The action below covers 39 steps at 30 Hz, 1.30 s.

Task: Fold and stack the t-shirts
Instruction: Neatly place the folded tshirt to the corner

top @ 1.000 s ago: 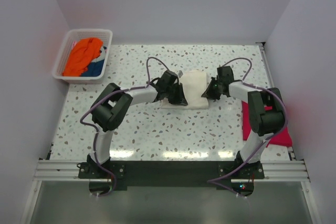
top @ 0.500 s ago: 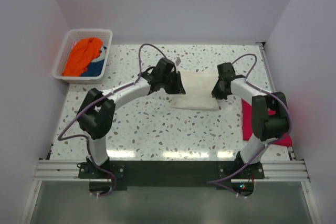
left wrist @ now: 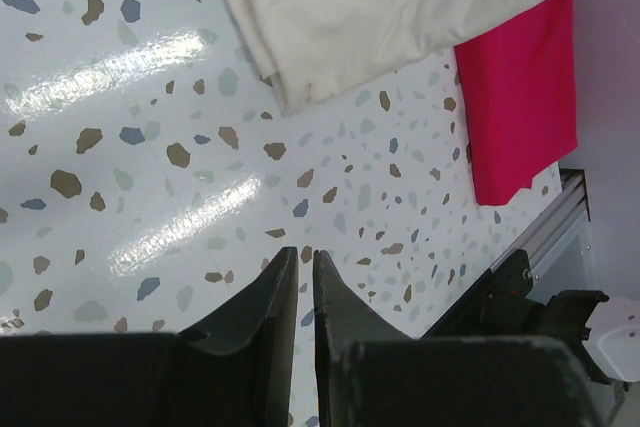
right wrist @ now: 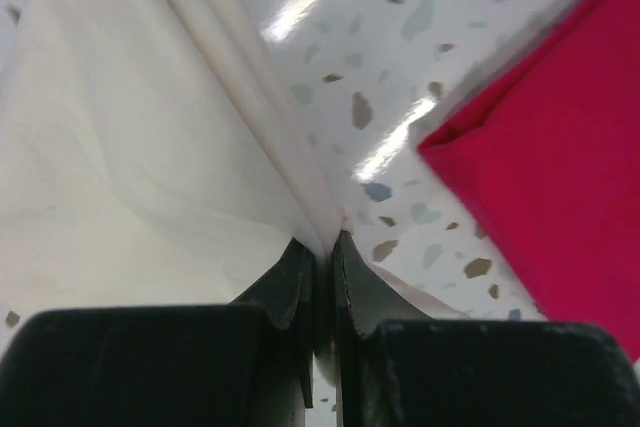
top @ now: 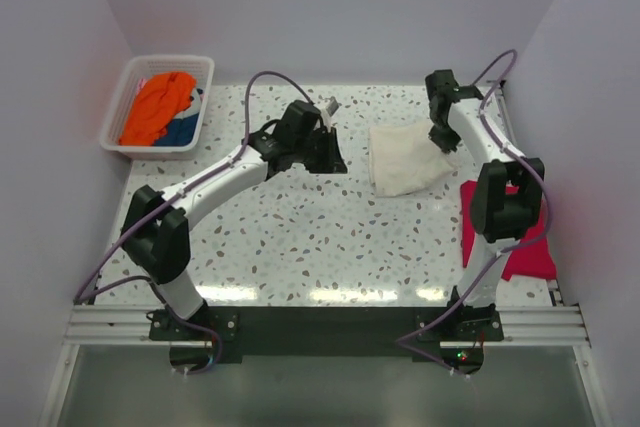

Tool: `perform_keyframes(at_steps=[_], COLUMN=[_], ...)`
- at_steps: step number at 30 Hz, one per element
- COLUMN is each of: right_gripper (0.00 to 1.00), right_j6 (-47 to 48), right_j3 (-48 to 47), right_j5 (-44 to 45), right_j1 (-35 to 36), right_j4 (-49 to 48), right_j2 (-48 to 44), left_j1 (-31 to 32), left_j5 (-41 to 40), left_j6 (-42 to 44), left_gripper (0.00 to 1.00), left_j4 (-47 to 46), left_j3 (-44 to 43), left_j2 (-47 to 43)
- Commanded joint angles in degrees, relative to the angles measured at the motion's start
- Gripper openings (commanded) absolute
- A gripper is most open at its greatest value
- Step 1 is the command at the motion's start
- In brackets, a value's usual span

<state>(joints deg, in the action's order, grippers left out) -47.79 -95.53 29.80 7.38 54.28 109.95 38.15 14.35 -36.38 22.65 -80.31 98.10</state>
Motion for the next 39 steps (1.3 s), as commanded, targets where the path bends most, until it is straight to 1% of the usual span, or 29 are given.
perform_keyframes(at_steps=[1, 2, 4, 5, 8, 12, 21, 31, 34, 39], right_gripper=[0.00, 0.00, 0.00, 0.00, 0.00, 0.00, 0.00, 0.00, 0.00, 0.00], right_j6=[-8.3, -11.2, -12.9, -14.5, -15.7, -15.8, -15.4, -14.4, -14.2, -14.3], right_j3=[-8.7, -11.0, -12.4, -12.9, -14.9, -17.2, -19.0, -18.1, -16.2, -10.0], right_j5=[13.0, 14.1, 16.6, 16.8, 17.3, 17.0, 17.6, 18.2, 17.6, 17.5], right_j1=[-3.0, -3.2, -3.7, -4.0, -6.6, -11.1, -14.9, -15.7, -15.8, -15.8], right_j4=[18.2, 22.5, 25.2, 27.4, 30.3, 32.8, 35.5, 36.7, 36.8, 36.6], right_j2=[2.0, 2.2, 1.8, 1.6, 0.7, -0.4, -5.4, -11.7, -14.1, -18.5], left_j1=[-0.4, -0.5, -0.5, -0.5, -0.5, -0.5, -0.5, -0.5, -0.4, -0.4], left_j5=[0.8, 1.0, 1.6, 1.7, 2.3, 3.5, 4.7, 5.2, 5.2, 5.6], left_j6=[2.8, 2.9, 2.9, 2.9, 3.1, 3.4, 3.7, 4.2, 4.3, 4.4], left_gripper=[0.17, 0.17, 0.17, 0.17, 0.17, 0.17, 0.17, 0.17, 0.17, 0.17], left_j4=[1.8, 1.8, 1.7, 1.6, 1.6, 1.4, 1.3, 1.9, 2.0, 2.0], left_j3=[-0.4, 0.0, 0.4, 0.7, 1.1, 1.5, 1.2, 1.3, 1.6, 2.0], left_j2=[-3.9, -4.1, -4.7, -4.9, -5.7, -6.5, -6.1, -6.4, -6.9, -7.3])
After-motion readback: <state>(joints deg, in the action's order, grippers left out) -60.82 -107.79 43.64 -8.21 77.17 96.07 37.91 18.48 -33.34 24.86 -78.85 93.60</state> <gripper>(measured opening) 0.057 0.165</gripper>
